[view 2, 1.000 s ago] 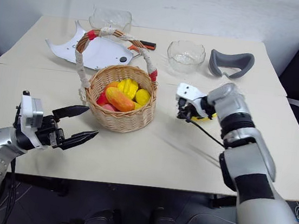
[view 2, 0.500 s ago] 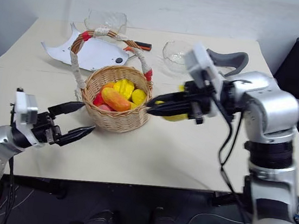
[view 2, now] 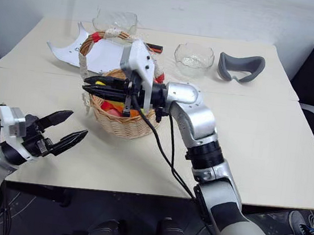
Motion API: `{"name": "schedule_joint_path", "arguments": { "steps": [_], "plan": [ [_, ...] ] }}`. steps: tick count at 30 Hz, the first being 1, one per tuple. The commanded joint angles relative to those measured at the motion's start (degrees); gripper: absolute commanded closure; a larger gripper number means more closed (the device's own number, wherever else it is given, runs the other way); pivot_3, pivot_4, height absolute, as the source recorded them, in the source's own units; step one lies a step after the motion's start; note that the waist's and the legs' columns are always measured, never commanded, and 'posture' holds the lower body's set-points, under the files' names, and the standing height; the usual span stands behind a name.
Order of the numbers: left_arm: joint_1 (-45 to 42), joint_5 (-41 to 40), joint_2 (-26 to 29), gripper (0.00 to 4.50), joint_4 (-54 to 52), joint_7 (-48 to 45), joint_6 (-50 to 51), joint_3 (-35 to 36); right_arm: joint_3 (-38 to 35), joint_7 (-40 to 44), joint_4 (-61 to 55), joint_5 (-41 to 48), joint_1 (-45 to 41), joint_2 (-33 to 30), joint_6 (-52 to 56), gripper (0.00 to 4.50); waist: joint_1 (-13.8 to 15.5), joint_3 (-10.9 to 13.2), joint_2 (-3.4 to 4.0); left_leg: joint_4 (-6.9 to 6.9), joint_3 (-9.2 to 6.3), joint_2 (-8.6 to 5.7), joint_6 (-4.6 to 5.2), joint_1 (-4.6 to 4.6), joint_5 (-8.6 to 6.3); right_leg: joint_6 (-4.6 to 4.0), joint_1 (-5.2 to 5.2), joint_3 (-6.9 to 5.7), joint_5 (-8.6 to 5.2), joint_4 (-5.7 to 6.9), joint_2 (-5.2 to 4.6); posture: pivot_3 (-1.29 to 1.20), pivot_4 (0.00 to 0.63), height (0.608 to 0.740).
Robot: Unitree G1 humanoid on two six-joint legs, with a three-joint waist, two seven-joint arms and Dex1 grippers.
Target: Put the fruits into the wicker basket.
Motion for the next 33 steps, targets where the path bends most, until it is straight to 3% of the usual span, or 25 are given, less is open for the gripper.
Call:
{"name": "schedule_joint_path", "arguments": {
  "steps": [1,3,5,10,13,14,20,24,28,33],
  "plan": [
    [0.7,-0.9,-0.2,0.0,-1.1,-0.6,-2.1,1.9,-1.1,-0.3,9.8,-2.9,-3.9,1.5,-9.8,4.31,-0.1,0.0,0.0,-0.01,0.0,0.0,-0.01,0.0,0.0,0.0,0.0,0.0,0.0,0.01,0.0,0.0,0.15,0.74],
    [1.0,-0.8,-0.4,0.0,-0.8,-1.0,-2.6,1.9,0.8,4.4,13.3,-4.4,-4.4,0.5,-12.0,3.57,-0.1,0.0,0.0,-0.04,0.0,0.01,-0.02,0.01,0.01,-0.01,-0.02,0.0,0.0,0.02,0.01,0.0,0.15,0.74],
    [1.1,-0.7,-0.5,0.0,-0.6,-1.2,-2.9,2.0,1.1,3.0,16.2,-7.3,-5.0,0.5,-18.8,3.03,-0.1,0.0,0.0,-0.07,0.0,0.02,-0.04,0.01,0.0,-0.01,-0.02,-0.01,-0.01,-0.02,0.0,0.0,0.15,0.74],
    [2.0,-1.5,-0.1,0.0,-0.7,-1.8,-2.9,3.0,0.1,6.8,2.9,-2.6,0.7,-0.2,-18.4,1.27,-0.1,0.0,0.01,-0.09,-0.01,0.03,-0.05,-0.04,-0.07,-0.01,-0.04,-0.02,0.0,-0.08,-0.01,0.0,0.15,0.74],
    [2.5,-1.3,-0.2,0.0,-0.7,-1.8,-3.1,3.5,-3.3,7.7,-9.8,5.5,4.7,-3.0,-10.7,0.19,0.0,0.0,0.01,-0.12,-0.07,0.04,-0.05,-0.06,-0.08,-0.01,-0.03,-0.09,0.0,-0.1,-0.02,0.0,0.15,0.74],
    [2.6,-1.4,-0.2,0.0,-0.8,-1.8,-3.1,3.5,-3.9,7.5,-12.8,6.8,5.5,-4.4,-8.4,0.02,0.1,0.0,0.01,-0.11,-0.07,0.03,-0.05,-0.06,-0.09,-0.01,-0.03,-0.1,0.0,-0.1,-0.04,0.0,0.15,0.74],
    [3.2,-1.6,-0.3,0.0,-1.6,-1.6,-3.0,4.0,-8.1,3.3,-24.1,13.1,12.3,-13.8,7.0,0.02,0.2,0.0,0.0,-0.1,-0.14,0.02,0.0,-0.02,-0.09,-0.01,0.13,-0.21,0.0,-0.28,-0.11,0.0,0.15,0.74],
    [3.3,-2.0,-0.1,0.0,-2.4,-1.0,-2.4,4.3,-9.6,1.8,-15.2,8.2,12.4,-22.9,10.8,0.02,0.1,0.0,0.01,-0.1,-0.12,0.02,0.02,-0.02,-0.07,-0.05,0.11,-0.19,-0.01,-0.28,-0.11,0.0,0.15,0.74],
    [2.9,-2.4,0.4,0.0,-2.6,-0.8,-1.6,3.8,-8.4,0.4,-0.5,2.8,6.2,-23.0,6.3,0.02,-0.4,0.0,0.06,-0.14,0.02,0.02,0.04,0.03,-0.06,-0.1,0.06,-0.07,0.0,-0.31,-0.05,0.0,0.15,0.74],
    [1.6,-3.4,0.5,0.0,-2.6,-0.9,-0.8,3.5,-8.2,0.5,16.3,-0.2,-3.5,-15.5,0.2,0.02,-1.2,0.0,0.06,-0.33,0.09,0.07,-0.05,0.05,0.0,-0.11,-0.07,0.0,0.0,-0.27,0.08,0.0,0.15,0.74]
  ]
}}
